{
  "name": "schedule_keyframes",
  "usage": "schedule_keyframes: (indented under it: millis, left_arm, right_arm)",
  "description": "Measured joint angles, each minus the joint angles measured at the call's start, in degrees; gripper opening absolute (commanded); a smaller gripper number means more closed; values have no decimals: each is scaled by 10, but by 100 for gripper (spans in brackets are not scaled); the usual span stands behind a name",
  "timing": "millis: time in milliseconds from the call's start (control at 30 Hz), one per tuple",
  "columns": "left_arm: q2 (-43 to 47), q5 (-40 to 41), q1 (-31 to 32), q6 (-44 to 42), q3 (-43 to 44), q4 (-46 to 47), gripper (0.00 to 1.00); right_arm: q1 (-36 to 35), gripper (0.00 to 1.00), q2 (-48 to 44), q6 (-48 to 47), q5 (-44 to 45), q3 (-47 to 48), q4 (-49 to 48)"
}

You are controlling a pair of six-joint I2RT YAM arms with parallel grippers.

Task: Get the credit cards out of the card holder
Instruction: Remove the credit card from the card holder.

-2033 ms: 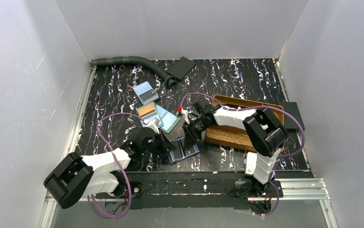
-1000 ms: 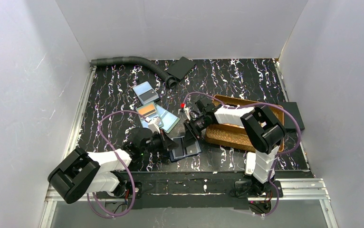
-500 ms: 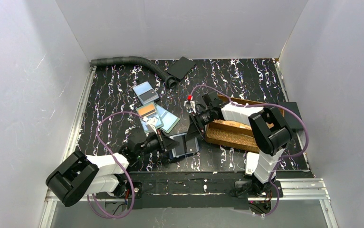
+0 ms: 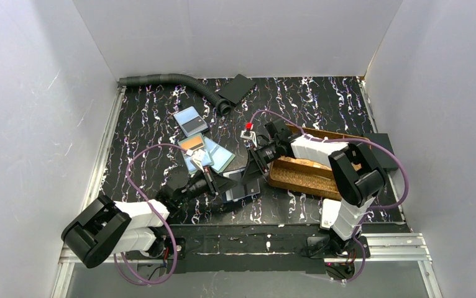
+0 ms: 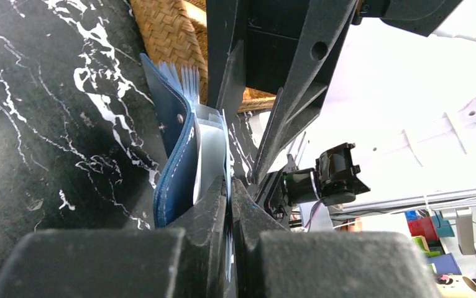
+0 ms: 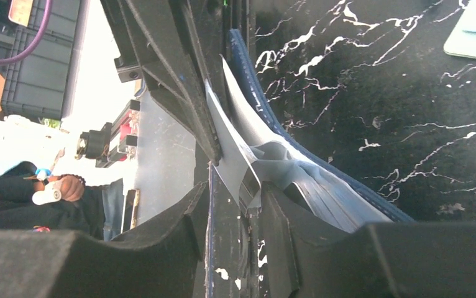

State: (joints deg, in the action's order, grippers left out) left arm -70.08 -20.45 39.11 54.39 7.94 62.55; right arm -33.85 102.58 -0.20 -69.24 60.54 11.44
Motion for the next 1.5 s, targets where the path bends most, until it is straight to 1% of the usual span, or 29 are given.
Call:
schedule_keyframes:
  millis: [133,300,567,633,733,867,900,967,1033,1133,1200,1367,1500]
  left_arm:
    - [0,-4,0,5,0,19,0]
    - [0,-4,0,9,-1,32,0]
    - [0,-2,-4,18,-16,51,0]
    - [0,-2,-5,20,-17,52,0]
    - [0,-3,-6,22,-18,56,0]
    - [0,-4,-8,24,-19,60,0]
    - [0,-4,-10,25,-19,60,3]
    - [0,-6,-13,28,-21,60,14]
    - [2,-6,-16,31,-23,60,22]
    - [13,-6,-26,38,-28,58,33]
    - [31,-6,-29,40,-29,49,38]
    - [87,-10,-32,38,-36,14,39]
    - [112,-10,-34,37,-48,-13,32]
  right_arm:
    - [0,32,-11,14,-16,-7,-17]
    - [0,30,-14,20,-26,-10,-27]
    - [0,25,-16,22,-30,-12,-28]
    - [-1,23,-16,22,-30,-12,-28]
    - [-1,16,-16,22,-30,-12,-30]
    - [-2,3,-16,23,-30,-12,-31]
    - [-3,1,-16,23,-32,-12,-31]
    - [-3,1,-16,23,-32,-12,-33]
    - [-3,1,-16,22,-34,-12,-33]
    - [-3,1,-16,16,-32,-12,-28]
    - [-3,1,-16,14,-30,-12,-24]
    - [-3,1,-16,5,-33,-12,-17]
    - [-5,1,-16,-5,-34,-12,-9]
